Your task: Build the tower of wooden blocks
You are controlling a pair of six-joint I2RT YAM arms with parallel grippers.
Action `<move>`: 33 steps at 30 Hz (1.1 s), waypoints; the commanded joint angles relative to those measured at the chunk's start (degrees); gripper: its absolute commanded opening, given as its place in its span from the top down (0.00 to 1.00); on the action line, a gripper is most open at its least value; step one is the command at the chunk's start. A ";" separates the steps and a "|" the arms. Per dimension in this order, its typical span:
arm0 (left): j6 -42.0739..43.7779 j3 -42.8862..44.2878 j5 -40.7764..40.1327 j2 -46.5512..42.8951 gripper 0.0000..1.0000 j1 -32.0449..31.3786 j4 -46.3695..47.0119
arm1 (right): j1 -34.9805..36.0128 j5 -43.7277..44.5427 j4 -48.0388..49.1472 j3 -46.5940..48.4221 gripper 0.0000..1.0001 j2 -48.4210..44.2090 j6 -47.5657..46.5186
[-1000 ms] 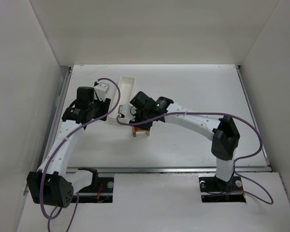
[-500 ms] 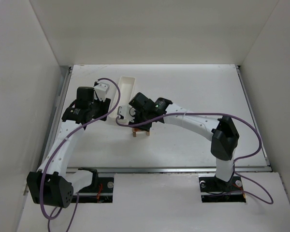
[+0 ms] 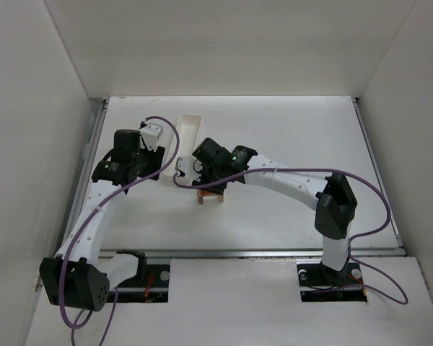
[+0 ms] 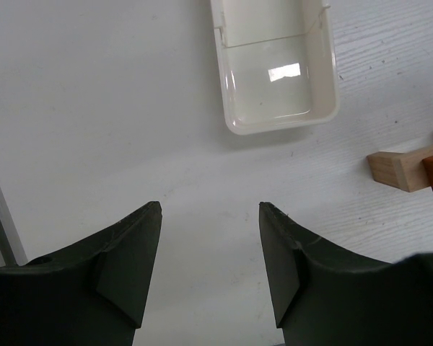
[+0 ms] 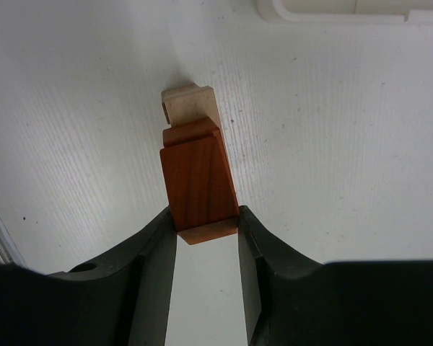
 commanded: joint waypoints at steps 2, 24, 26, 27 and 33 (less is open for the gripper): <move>-0.32 -0.40 0.65 -1.54 0.46 0.36 1.75 | 0.48 0.88 2.38 1.12 1.00 -0.36 0.78; 0.21 -0.40 0.65 -1.54 0.45 0.36 1.23 | 0.48 0.88 2.91 -0.03 0.92 0.17 0.78; 0.21 -0.40 0.65 -1.54 0.45 0.36 1.23 | 0.48 0.88 2.91 -0.03 0.89 0.17 0.78; 0.21 -0.40 0.65 -1.54 0.45 0.36 1.23 | 0.48 0.88 2.91 -0.03 0.88 0.17 0.78; 0.21 -0.40 0.65 -1.54 0.45 0.36 1.23 | 0.48 0.88 2.91 -0.03 0.78 0.17 0.78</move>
